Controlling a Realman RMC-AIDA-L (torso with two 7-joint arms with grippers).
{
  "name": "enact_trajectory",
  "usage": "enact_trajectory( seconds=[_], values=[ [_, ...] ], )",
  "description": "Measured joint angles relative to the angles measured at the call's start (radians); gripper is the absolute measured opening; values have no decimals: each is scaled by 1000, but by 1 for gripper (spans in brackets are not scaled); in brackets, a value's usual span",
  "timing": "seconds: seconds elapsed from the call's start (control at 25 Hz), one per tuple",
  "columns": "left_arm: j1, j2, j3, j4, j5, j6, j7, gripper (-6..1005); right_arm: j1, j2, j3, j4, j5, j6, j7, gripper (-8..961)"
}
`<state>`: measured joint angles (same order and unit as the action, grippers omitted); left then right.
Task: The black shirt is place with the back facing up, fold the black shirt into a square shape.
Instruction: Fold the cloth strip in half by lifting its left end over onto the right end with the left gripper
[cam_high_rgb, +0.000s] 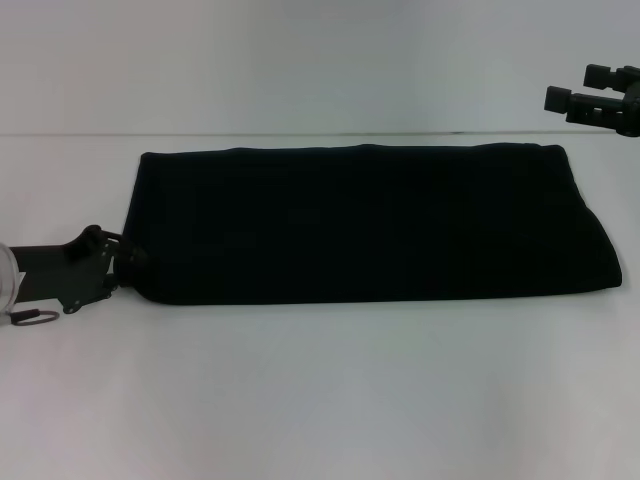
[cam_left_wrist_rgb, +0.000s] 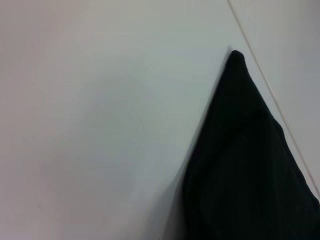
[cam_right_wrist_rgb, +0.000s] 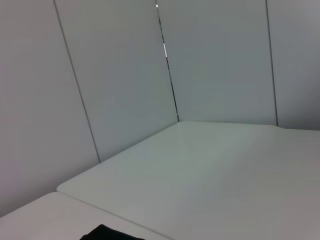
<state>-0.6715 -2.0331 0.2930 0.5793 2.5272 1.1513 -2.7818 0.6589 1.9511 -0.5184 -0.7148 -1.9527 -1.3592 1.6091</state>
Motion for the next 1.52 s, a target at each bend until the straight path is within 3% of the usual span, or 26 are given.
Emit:
enact_trajectory(
  seconds=[0.08,0.16,0.4,0.76,1.08,1.52],
  values=[
    [1,0,0,-4,2,-5,2,579,1,0,0,0,0,0,0,915],
    [1,0,0,-7,7,-11,4,328,2,0,0,0,0,0,0,914],
    [1,1,8,-11,13,-28,6,99,2,0,0,0,0,0,-2,914],
    [14,1,1,-6,-1,-15,68,33,0,9,0,3,2,16,-2,911],
    [77,1,-6,12,-115,19,247,18,2,41,0,9,17,25,-2,903],
    [156,10,-43,108,-116,61,332,18,16,77,-8,24,26,69,6,892]
  ],
)
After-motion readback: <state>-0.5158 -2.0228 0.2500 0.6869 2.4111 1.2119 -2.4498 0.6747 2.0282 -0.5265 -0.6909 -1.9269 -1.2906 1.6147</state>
